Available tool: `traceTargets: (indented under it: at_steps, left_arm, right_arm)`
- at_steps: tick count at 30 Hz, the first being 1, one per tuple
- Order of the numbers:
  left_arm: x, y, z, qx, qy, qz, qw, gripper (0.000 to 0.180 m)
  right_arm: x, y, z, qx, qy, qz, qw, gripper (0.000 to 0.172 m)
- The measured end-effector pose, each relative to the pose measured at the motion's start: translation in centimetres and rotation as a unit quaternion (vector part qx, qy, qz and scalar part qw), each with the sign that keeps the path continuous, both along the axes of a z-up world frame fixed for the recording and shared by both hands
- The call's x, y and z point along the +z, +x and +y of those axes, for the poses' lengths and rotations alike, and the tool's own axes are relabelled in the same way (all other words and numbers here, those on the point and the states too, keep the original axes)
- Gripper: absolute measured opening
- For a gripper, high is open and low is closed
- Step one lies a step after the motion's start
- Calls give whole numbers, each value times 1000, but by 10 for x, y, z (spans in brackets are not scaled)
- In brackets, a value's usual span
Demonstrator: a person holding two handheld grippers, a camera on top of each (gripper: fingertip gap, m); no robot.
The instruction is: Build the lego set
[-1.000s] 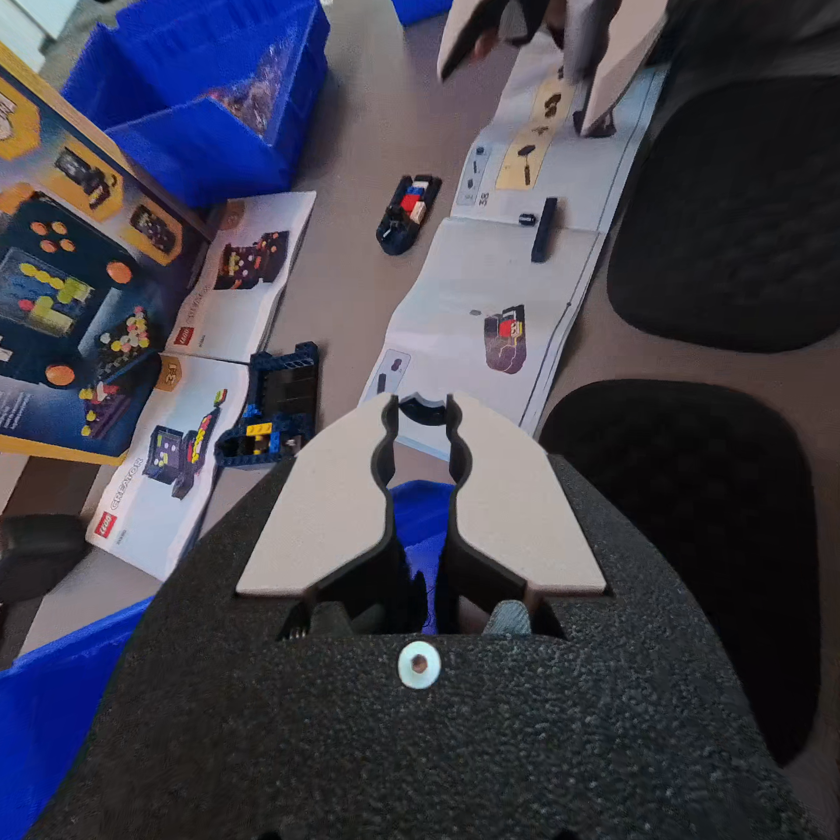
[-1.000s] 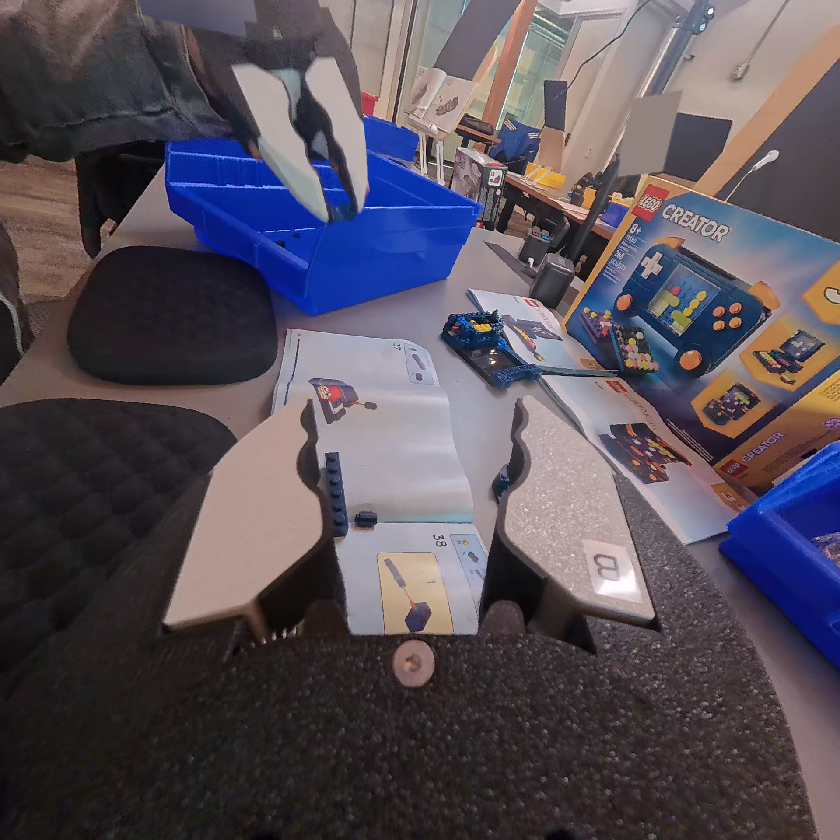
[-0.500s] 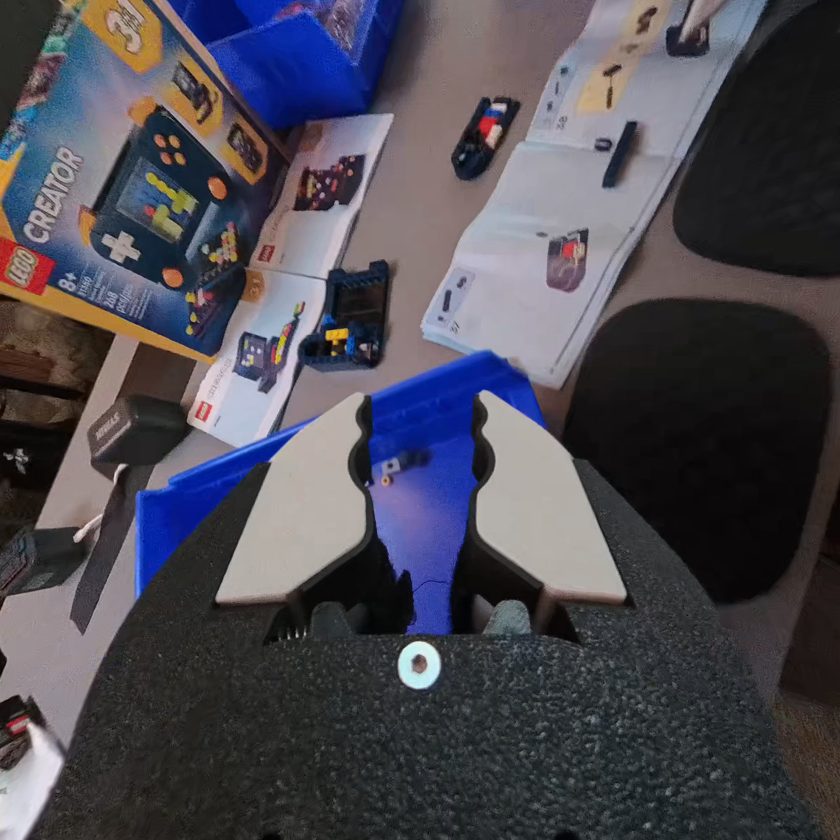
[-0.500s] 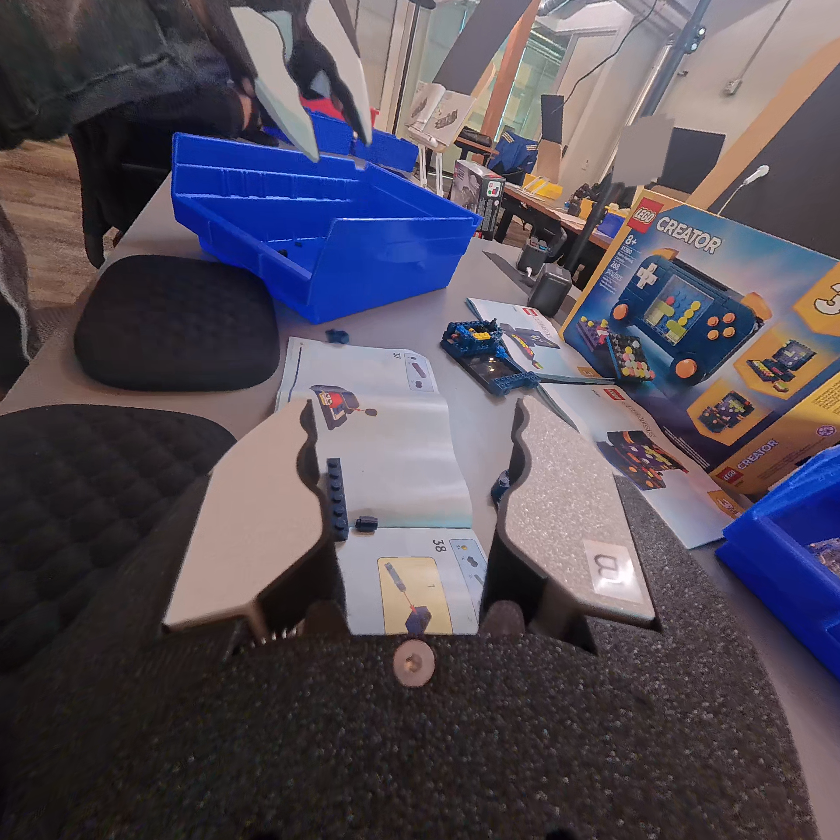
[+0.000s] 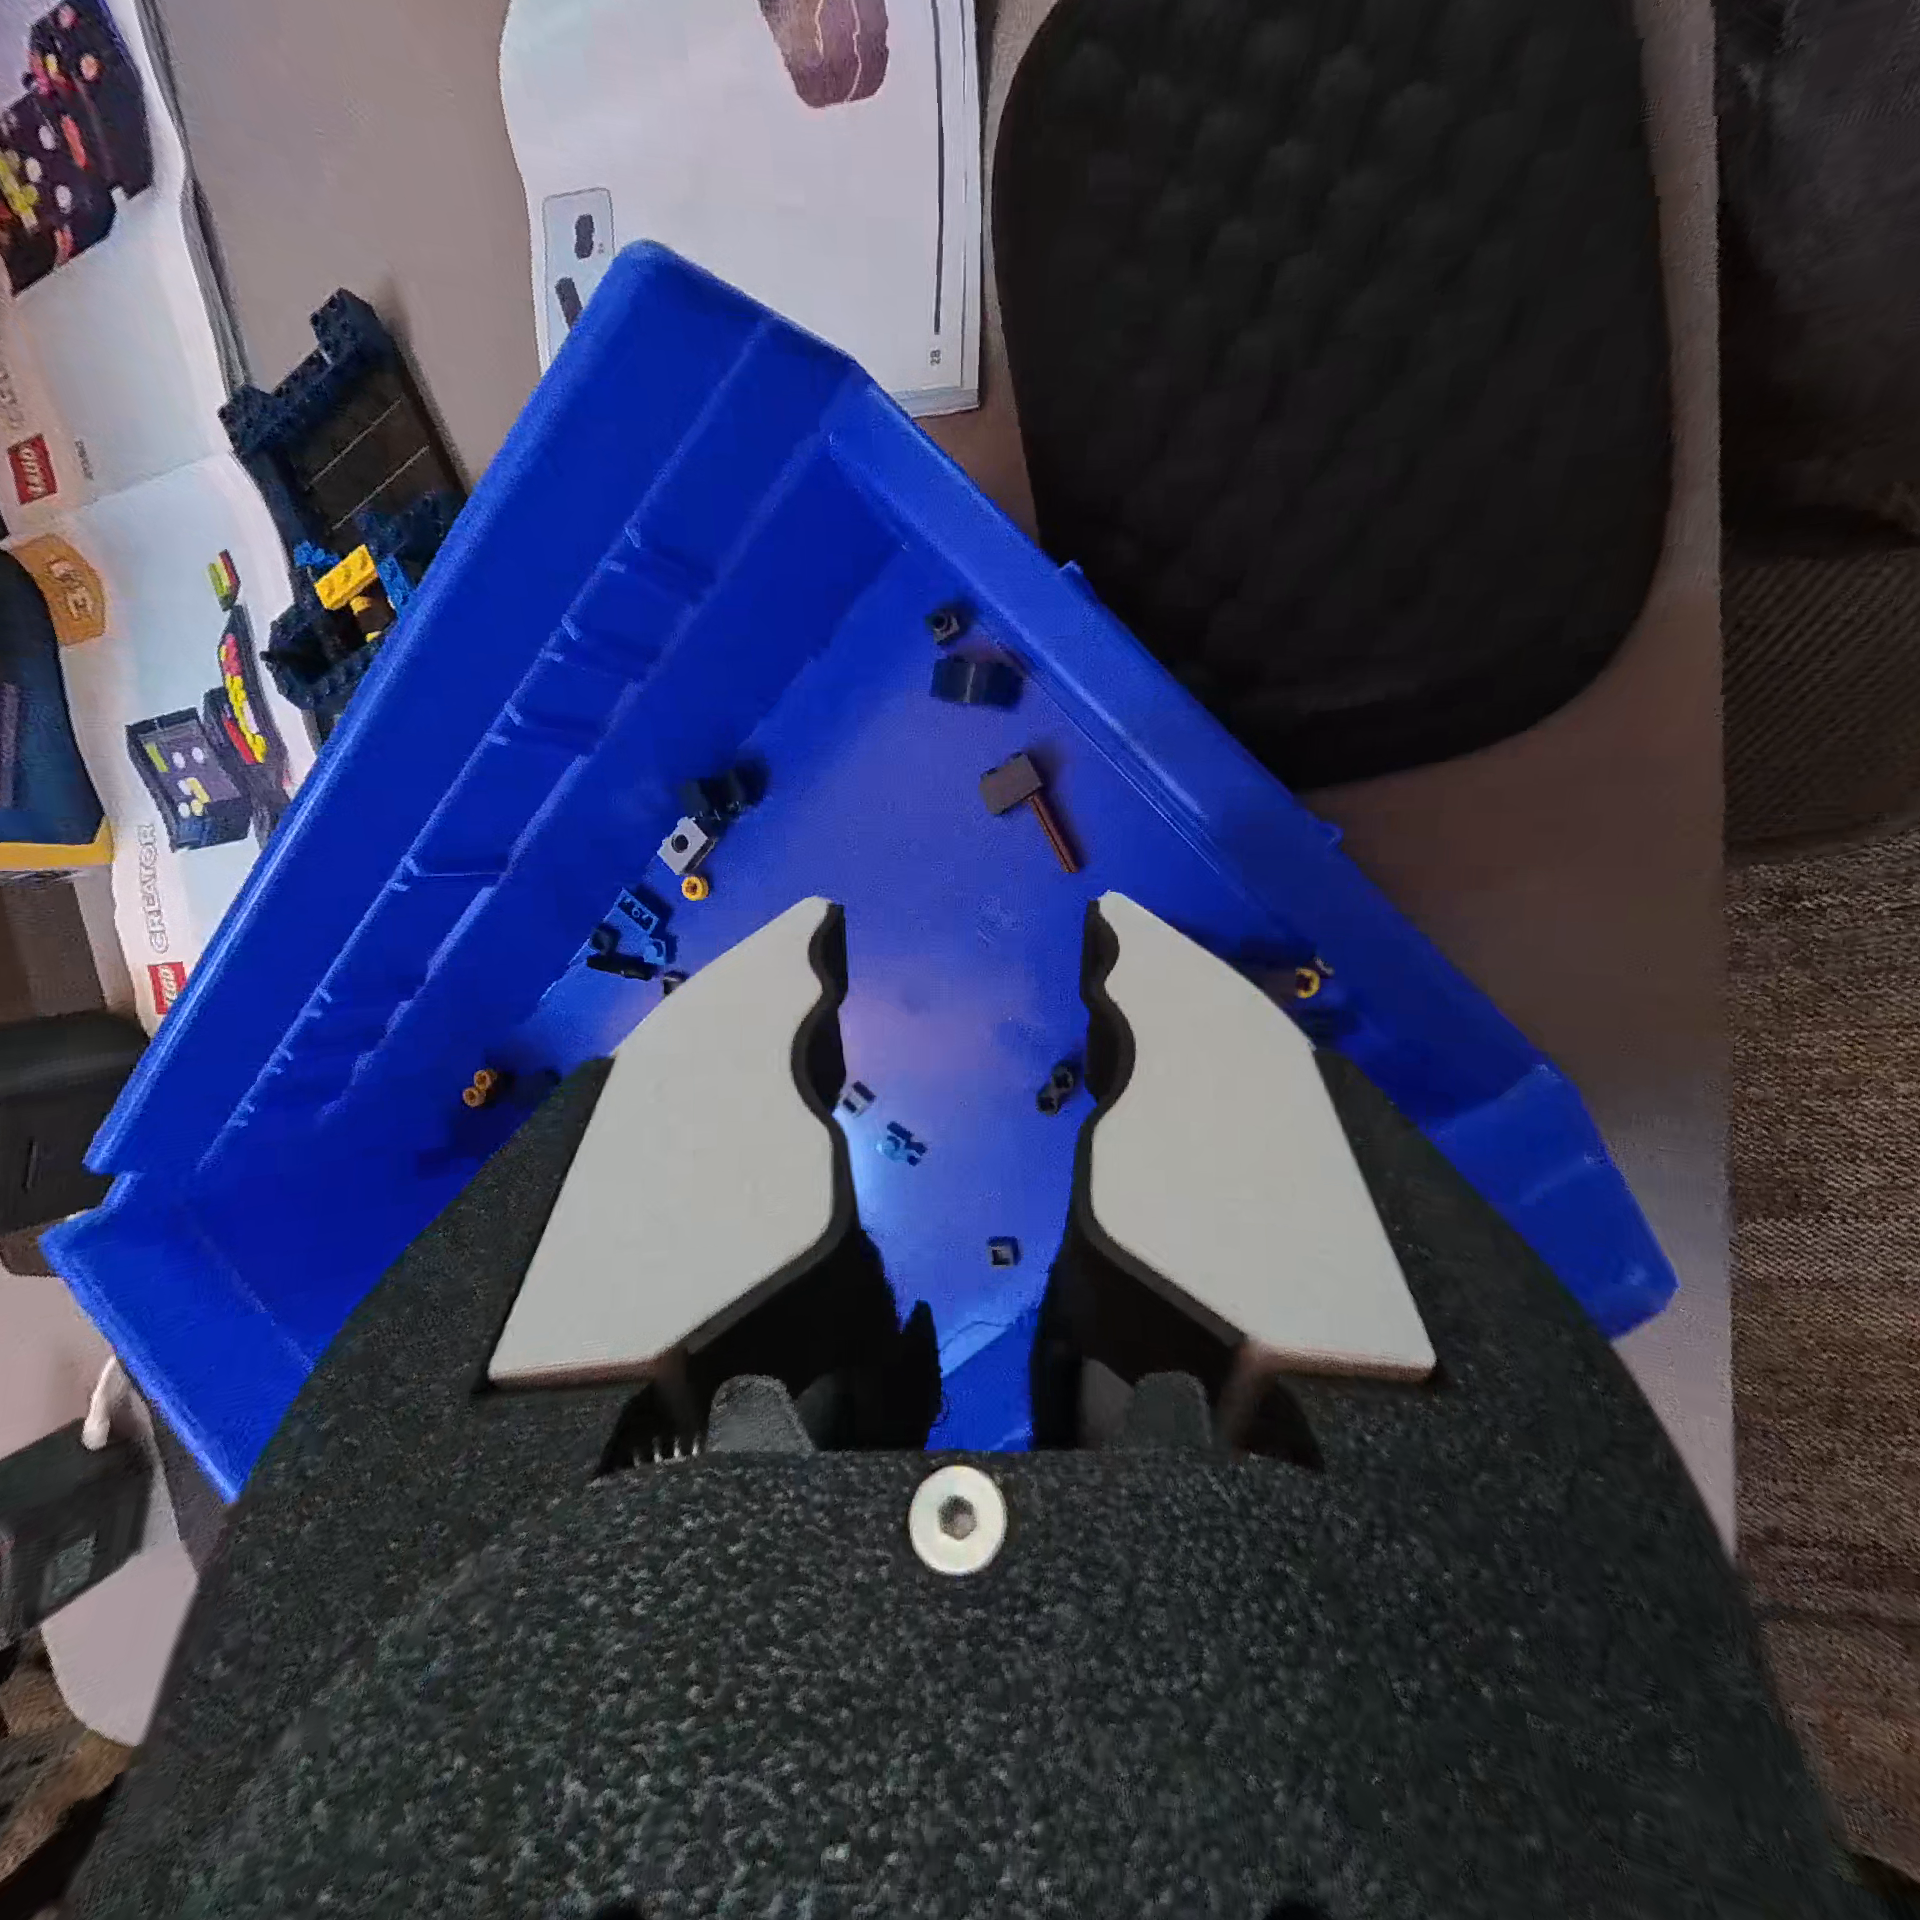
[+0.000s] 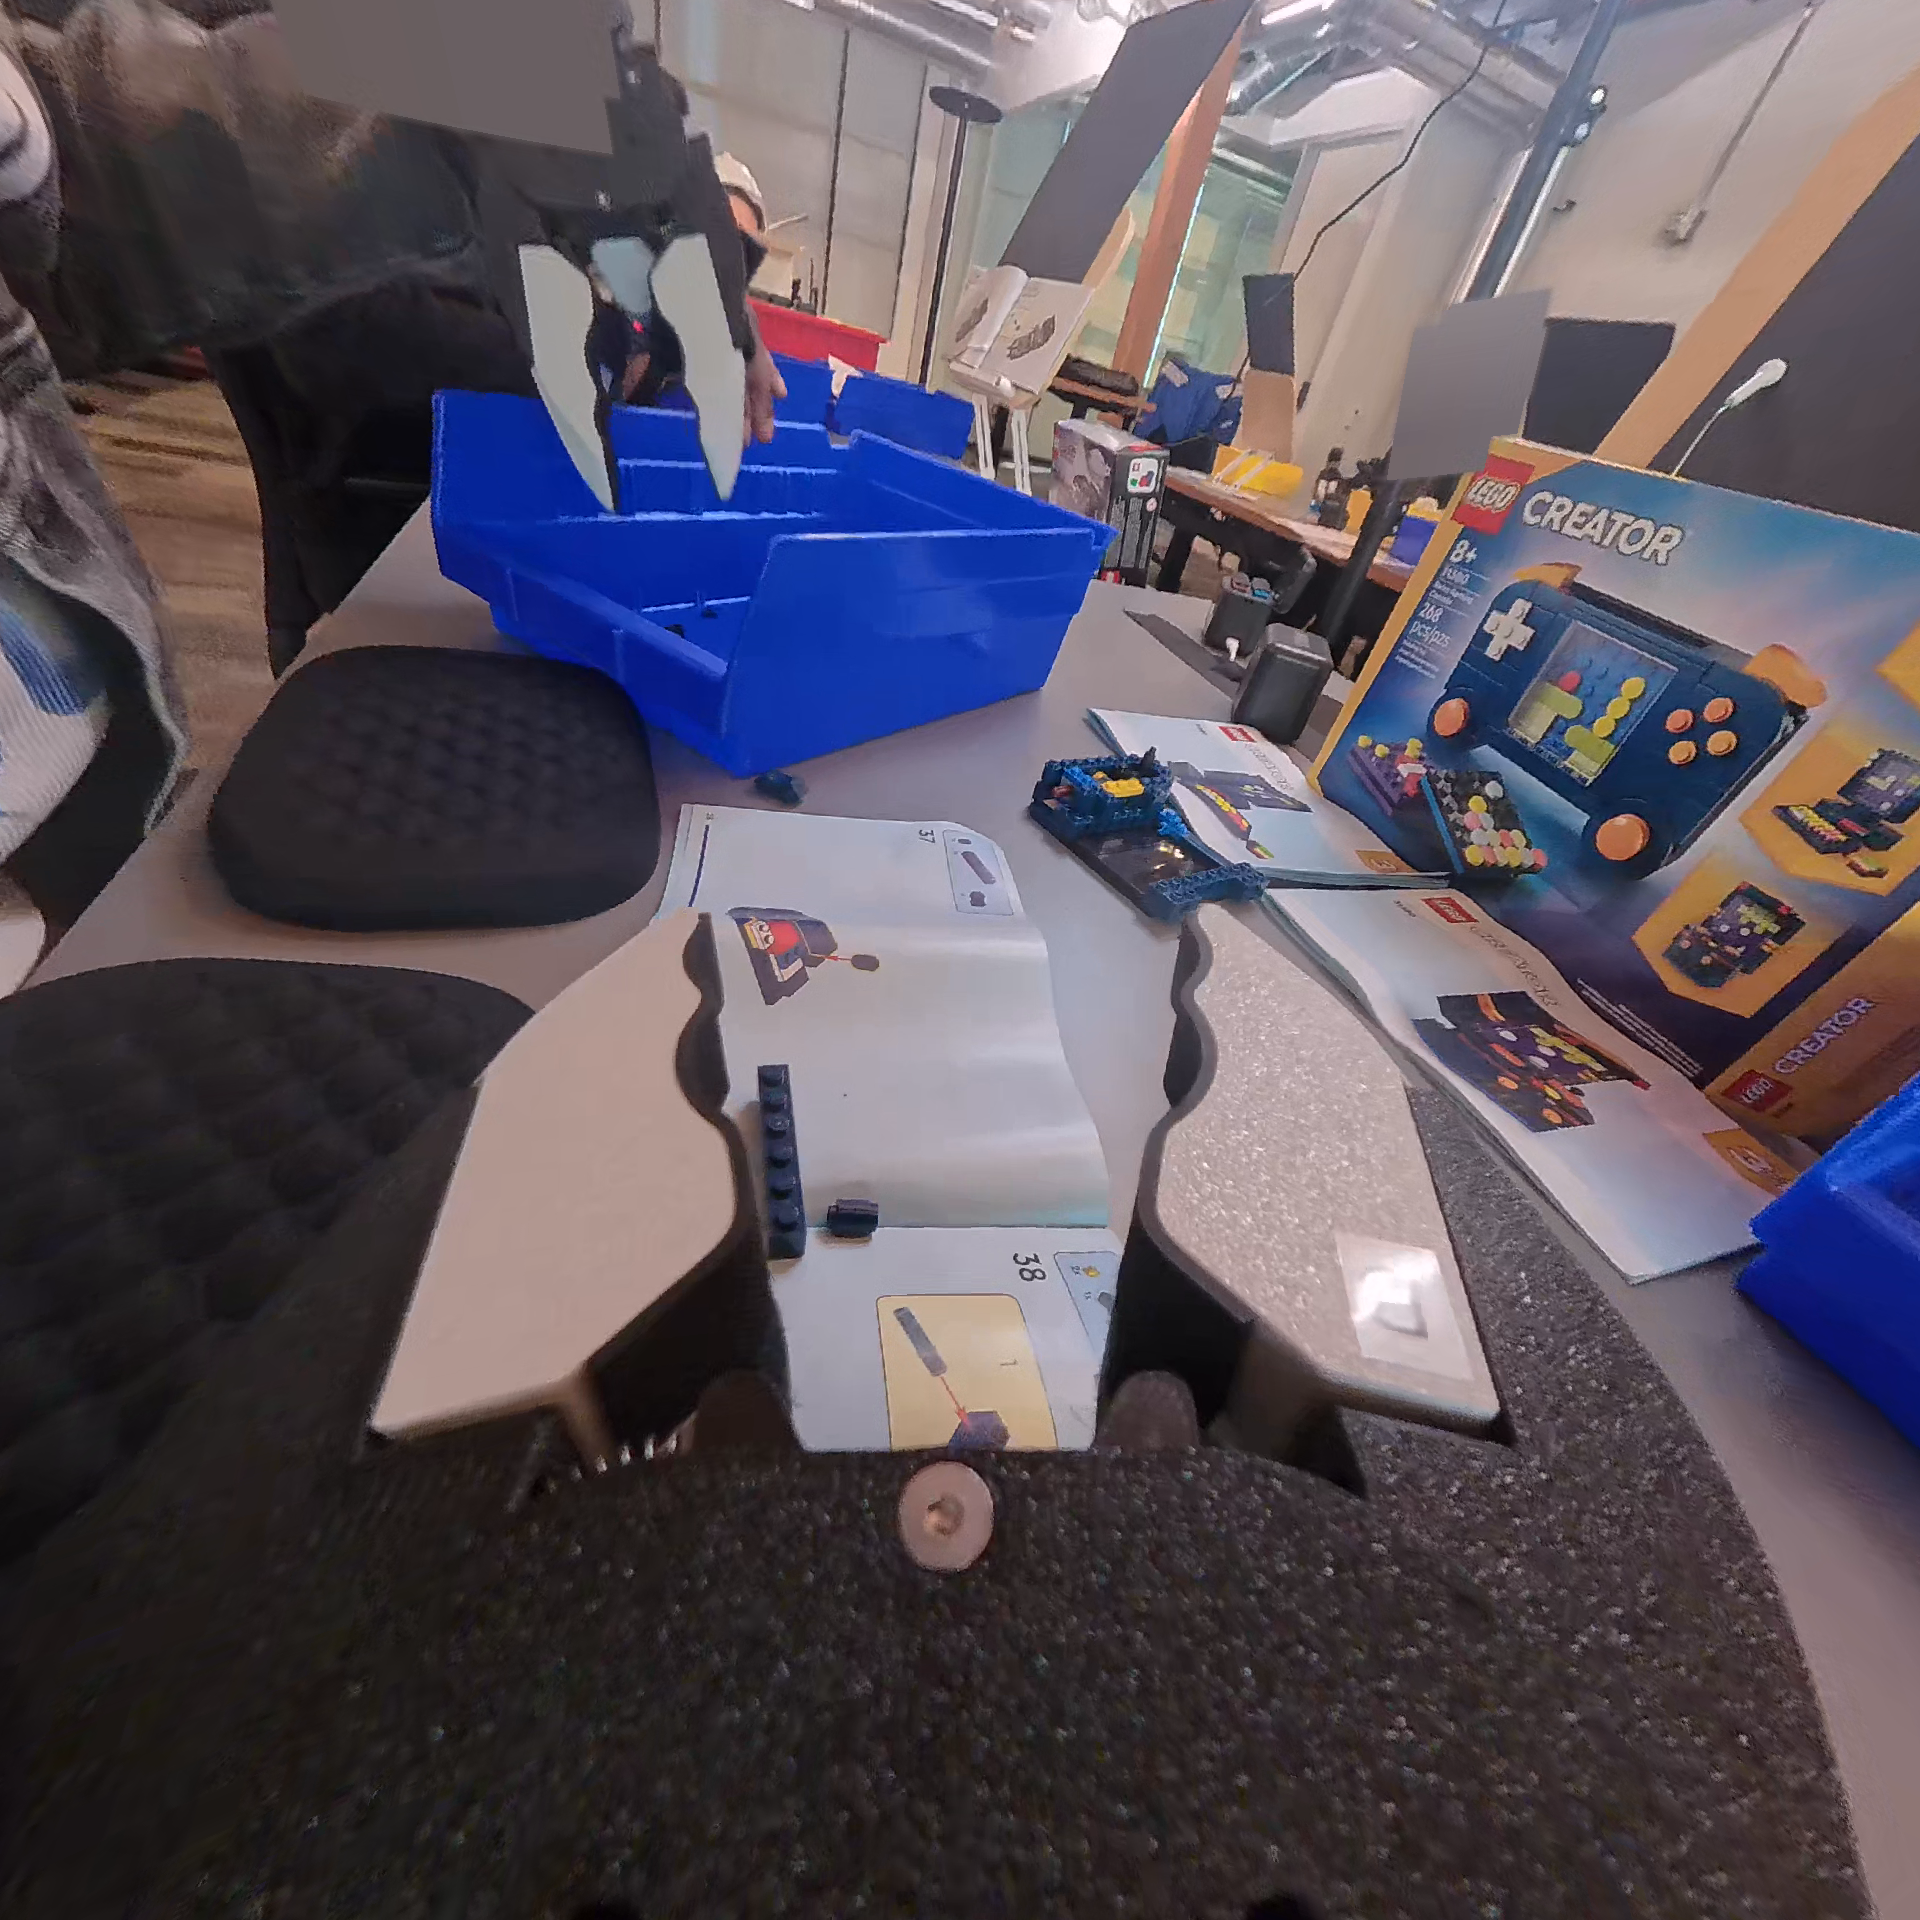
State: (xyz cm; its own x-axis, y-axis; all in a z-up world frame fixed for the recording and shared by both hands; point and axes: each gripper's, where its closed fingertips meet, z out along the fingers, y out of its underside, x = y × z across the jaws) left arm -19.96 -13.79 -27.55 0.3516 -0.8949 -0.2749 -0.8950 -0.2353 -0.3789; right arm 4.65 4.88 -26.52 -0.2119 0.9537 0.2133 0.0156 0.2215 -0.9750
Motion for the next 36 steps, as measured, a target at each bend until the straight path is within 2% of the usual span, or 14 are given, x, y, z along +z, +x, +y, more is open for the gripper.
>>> traceTargets:
  at_steps: [8,13,16,22,24,26,28,31,33,36]
  left_arm:
    - [-22,18,17,-64,8,-34,997,42]
    - [-56,26,30,-94,-44,-22,994,37]
    - [-66,26,37,-114,-66,-7,991,37]
    - [-79,39,33,-131,-105,-42,985,36]
    - [-79,44,37,-120,-100,-64,986,22]
    - [-79,39,40,-92,-105,-55,989,22]
    - [-67,32,49,-61,-75,-36,995,22]
    - [-15,14,83,41,77,-6,996,22]
    - [36,20,98,117,198,-43,972,22]
    - [84,78,93,124,280,-140,941,22]
  right_arm:
    - [15,5,22,-37,-47,72,996,81]
    - [20,7,34,-52,-71,92,992,81]
    - [20,7,36,-59,-69,95,991,81]
    - [20,7,37,-61,-67,95,991,81]
    - [20,6,36,-59,-64,93,992,81]
    - [19,6,34,-57,-56,89,993,81]
    - [18,5,31,-53,-47,84,994,81]
    - [18,4,24,-44,-36,79,995,82]
    - [20,3,20,-36,-32,79,996,82]
    - [23,3,13,-26,-30,82,996,82]
